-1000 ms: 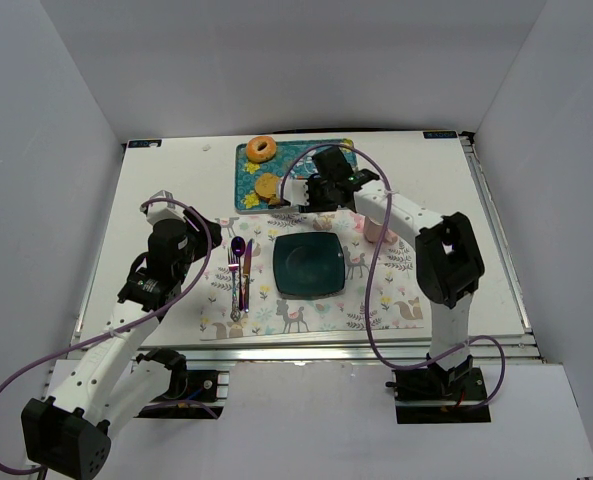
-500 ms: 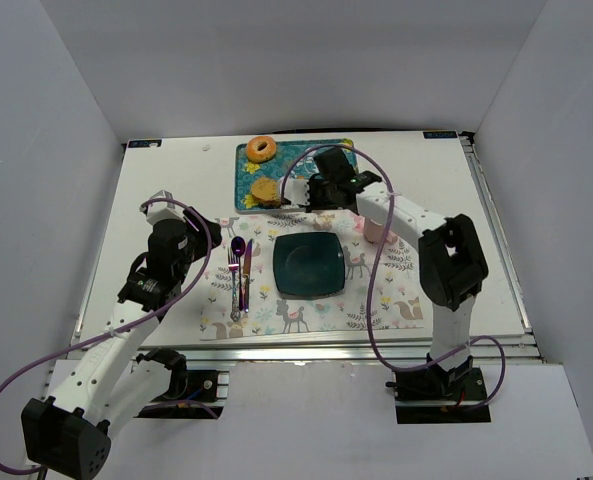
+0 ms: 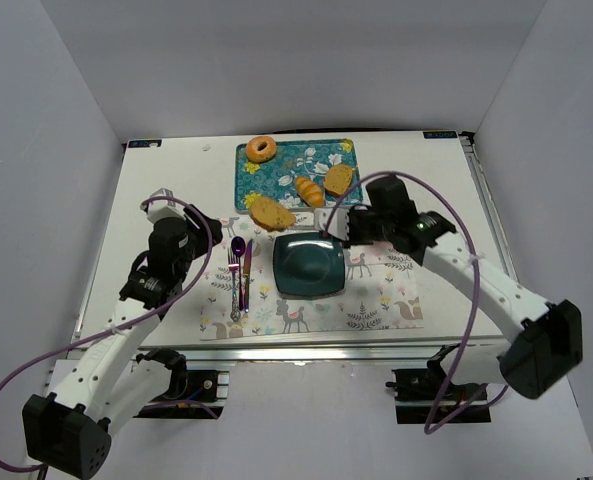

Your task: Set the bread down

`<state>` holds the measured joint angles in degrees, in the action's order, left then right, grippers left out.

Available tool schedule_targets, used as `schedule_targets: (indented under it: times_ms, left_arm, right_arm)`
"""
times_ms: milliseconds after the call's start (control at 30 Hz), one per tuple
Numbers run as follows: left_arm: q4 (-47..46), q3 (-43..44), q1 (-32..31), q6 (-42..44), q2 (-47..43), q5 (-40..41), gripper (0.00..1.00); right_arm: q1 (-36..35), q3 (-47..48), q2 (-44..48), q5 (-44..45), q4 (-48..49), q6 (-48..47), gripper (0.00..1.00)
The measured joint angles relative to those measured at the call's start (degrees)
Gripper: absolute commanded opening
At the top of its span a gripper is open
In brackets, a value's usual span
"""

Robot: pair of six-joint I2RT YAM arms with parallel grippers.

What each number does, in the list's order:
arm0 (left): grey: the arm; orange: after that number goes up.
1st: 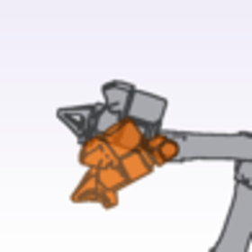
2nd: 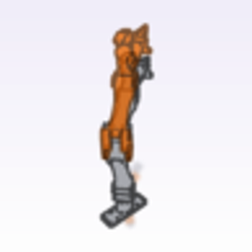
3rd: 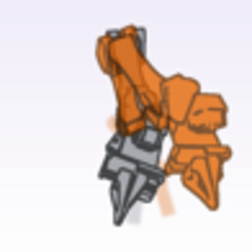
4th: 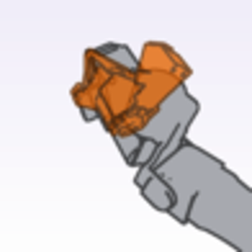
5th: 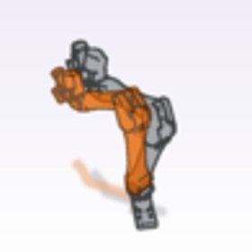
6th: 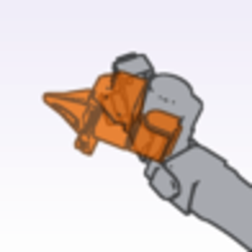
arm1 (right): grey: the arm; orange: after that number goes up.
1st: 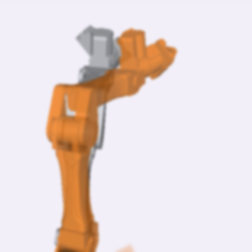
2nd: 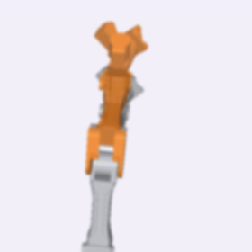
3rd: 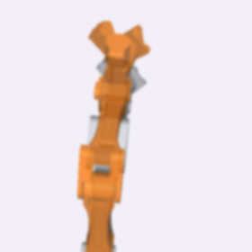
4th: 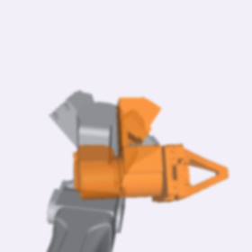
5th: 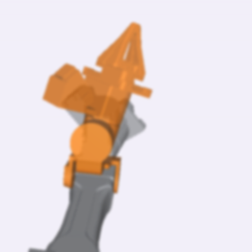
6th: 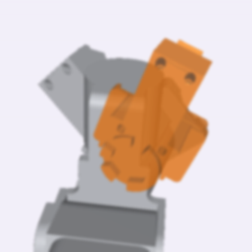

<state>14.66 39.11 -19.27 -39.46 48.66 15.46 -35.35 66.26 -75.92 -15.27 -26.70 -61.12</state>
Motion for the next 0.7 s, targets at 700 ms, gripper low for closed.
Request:
schedule_targets:
  times_ms: [700]
  left_arm:
    - [-2.47,-0.07,0.02,0.00,1.97,-1.38,0.67]
  right_arm:
    - [0.09,-17.31,12.74,-0.13,-7.10,-0.63,0.45]
